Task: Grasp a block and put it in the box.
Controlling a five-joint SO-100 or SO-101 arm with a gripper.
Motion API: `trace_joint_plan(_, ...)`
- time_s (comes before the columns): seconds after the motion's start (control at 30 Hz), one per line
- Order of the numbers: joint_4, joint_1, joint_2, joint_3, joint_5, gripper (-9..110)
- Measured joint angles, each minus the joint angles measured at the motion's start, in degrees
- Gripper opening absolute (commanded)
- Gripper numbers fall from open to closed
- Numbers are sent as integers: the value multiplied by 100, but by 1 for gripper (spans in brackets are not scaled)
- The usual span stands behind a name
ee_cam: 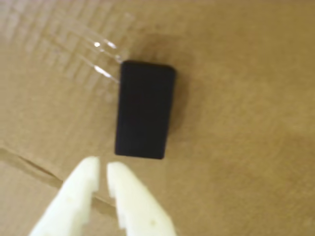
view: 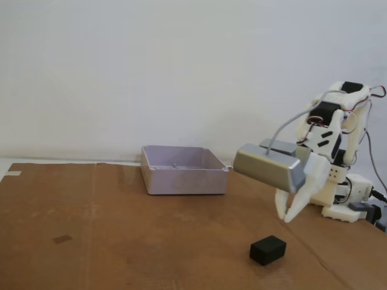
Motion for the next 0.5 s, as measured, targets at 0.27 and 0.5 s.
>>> trace_joint_plan(0.27, 0, 44, -281, -123, 62, 6)
trace_joint_plan(0.5, 0, 9, -492, -360, 62, 22)
